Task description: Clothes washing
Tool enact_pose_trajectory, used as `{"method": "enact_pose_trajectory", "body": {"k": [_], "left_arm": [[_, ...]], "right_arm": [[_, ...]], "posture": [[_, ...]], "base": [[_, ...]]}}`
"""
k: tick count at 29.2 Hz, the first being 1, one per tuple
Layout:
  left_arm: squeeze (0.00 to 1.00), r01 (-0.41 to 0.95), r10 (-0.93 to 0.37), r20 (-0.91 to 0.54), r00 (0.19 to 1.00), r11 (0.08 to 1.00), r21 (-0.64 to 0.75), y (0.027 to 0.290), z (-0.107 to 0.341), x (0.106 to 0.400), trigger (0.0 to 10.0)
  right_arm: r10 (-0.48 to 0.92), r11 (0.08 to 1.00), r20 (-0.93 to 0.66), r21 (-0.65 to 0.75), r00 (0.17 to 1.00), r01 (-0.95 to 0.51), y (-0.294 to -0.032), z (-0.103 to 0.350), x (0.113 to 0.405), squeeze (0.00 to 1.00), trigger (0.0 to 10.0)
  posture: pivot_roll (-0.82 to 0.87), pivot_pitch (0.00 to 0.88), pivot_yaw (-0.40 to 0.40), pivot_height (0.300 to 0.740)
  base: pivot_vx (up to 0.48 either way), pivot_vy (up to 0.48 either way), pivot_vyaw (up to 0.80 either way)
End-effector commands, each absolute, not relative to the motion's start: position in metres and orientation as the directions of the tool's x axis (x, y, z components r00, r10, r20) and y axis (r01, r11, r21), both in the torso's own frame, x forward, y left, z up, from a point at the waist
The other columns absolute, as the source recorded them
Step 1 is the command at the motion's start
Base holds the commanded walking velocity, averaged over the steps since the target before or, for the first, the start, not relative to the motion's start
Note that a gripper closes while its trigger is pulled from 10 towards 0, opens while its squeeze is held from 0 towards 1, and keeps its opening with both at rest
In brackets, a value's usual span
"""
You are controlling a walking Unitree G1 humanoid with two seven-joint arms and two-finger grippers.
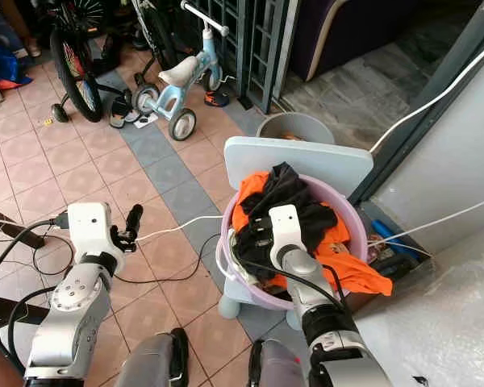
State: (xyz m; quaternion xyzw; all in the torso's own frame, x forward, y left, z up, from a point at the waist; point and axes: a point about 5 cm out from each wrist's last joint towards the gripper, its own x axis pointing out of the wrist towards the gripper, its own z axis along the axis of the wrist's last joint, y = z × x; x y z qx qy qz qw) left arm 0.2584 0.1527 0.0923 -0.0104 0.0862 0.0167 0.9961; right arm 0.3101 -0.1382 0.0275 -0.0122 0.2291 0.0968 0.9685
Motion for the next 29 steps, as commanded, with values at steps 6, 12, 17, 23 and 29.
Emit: {"method": "enact_pose_trajectory", "body": {"k": [6, 12, 17, 23, 29], "left_arm": [[0.0, -0.03, 0.024, -0.169, 0.985, 0.999, -0.029, 0.149, 0.089, 0.26, 10.0], [0.0, -0.033, 0.026, -0.166, 0.986, 0.999, -0.036, 0.147, 0.089, 0.26, 10.0], [0.0, -0.003, 0.0, -0.152, 0.988, 1.0, -0.024, 0.145, 0.089, 0.262, 10.0], [0.0, 0.013, -0.017, -0.149, 0.989, 1.0, -0.028, 0.143, 0.09, 0.267, 10.0], [0.0, 0.024, -0.027, -0.146, 0.989, 0.999, -0.026, 0.142, 0.091, 0.268, 10.0]], "right_arm": [[0.172, 0.984, -0.217, -0.015, 0.961, -0.179, -0.141, 0.069, 0.323, 0.0, 0.0], [0.096, 0.995, 0.035, -0.02, 0.995, -0.095, -0.16, 0.111, 0.314, 0.0, 0.0], [0.068, 0.997, 0.143, -0.039, 0.987, -0.063, -0.165, 0.128, 0.296, 0.0, 0.0], [0.072, 0.996, 0.125, -0.055, 0.99, -0.066, -0.16, 0.124, 0.286, 0.0, 0.0], [0.085, 0.995, 0.116, -0.052, 0.99, -0.08, -0.152, 0.126, 0.285, 0.0, 10.0]], "posture": [[0.03, 0.074, -0.02, 0.74], [0.03, 0.068, -0.019, 0.74], [0.0, 0.062, -0.002, 0.74], [-0.02, 0.067, 0.012, 0.74], [-0.01, 0.074, 0.019, 0.74]], "base": [[0.0, 0.0, 0.0], [0.0, 0.0, 0.0], [0.0, 0.0, 0.0], [0.0, 0.0, 0.0], [0.0, 0.0, 0.0]]}}
